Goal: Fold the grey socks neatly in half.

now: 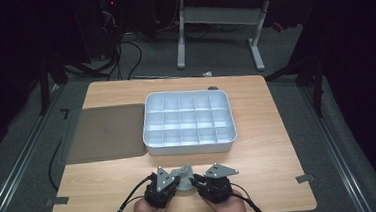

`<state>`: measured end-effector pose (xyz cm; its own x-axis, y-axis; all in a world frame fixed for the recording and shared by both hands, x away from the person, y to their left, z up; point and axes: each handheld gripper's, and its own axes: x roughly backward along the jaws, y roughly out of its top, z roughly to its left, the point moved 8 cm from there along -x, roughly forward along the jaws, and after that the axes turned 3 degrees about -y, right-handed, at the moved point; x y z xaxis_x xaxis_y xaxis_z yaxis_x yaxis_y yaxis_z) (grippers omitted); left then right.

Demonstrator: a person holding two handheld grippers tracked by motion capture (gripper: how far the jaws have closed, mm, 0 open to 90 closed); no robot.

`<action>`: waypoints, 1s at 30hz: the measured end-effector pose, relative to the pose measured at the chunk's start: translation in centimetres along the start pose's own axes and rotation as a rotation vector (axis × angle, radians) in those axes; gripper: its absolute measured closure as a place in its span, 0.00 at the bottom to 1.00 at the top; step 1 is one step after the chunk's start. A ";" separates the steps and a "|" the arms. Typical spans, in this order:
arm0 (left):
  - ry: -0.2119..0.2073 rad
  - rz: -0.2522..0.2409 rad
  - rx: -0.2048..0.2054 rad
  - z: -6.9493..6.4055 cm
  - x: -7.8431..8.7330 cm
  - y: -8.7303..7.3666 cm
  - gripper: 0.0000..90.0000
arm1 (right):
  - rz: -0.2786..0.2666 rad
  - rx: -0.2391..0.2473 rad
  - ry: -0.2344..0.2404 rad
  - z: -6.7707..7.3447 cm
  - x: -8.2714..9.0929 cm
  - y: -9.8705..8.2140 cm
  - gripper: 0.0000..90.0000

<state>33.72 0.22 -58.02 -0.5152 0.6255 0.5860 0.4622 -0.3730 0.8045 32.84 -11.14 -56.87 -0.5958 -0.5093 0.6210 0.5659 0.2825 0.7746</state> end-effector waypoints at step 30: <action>0.015 0.011 -0.015 -0.1 -0.1 0.0 1.00 | 0.039 -0.030 0.038 0.5 -0.8 -0.9 0.92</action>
<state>33.71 0.06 -58.10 -0.5209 0.6111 0.5959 0.4571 -0.3899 0.7994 32.51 -10.56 -57.96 -0.5510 -0.5290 0.6455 0.6058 0.2784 0.7453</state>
